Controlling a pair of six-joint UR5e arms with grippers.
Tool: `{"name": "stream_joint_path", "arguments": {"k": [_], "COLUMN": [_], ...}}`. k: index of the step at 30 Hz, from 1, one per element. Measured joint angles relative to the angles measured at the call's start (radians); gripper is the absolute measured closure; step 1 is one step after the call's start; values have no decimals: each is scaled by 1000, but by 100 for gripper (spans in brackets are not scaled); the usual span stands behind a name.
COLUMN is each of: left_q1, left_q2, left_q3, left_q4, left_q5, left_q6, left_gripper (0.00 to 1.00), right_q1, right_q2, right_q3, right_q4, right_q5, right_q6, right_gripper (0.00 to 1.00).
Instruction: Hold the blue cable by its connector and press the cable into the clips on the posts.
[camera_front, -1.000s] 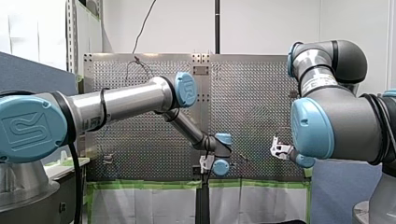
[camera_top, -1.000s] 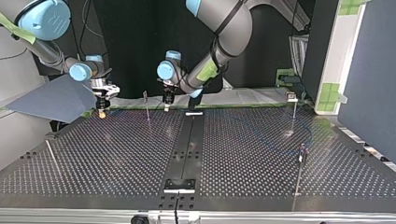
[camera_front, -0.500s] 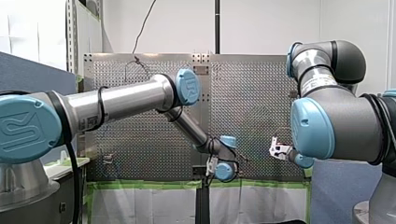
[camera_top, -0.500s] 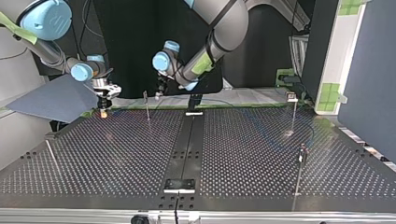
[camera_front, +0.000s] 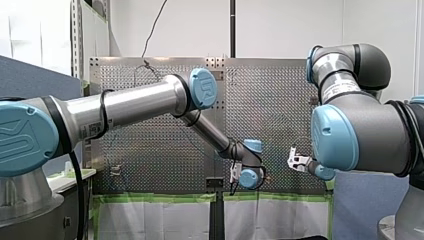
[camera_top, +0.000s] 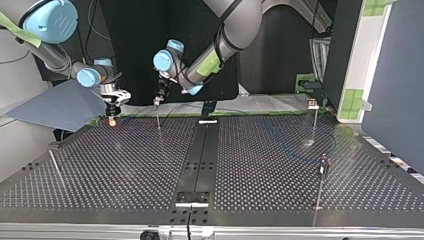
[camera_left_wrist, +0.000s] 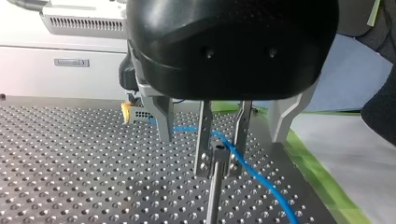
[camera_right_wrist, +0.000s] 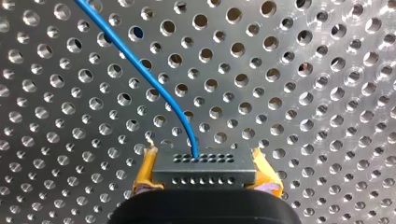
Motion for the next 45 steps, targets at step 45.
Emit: {"name": "stream_joint_path", "arguments": {"k": [45], "left_q1": [-21], "left_q2": [0], "left_q3": [-19], "left_q4": [2], "left_q5": [-7], "left_q6": [-60], "left_gripper": [0], "right_q1": [6], "right_q2": [3], "right_q3": [0], "right_q4": [0], "right_q5": [-3], "right_q6": [3], "right_gripper": [100]}}
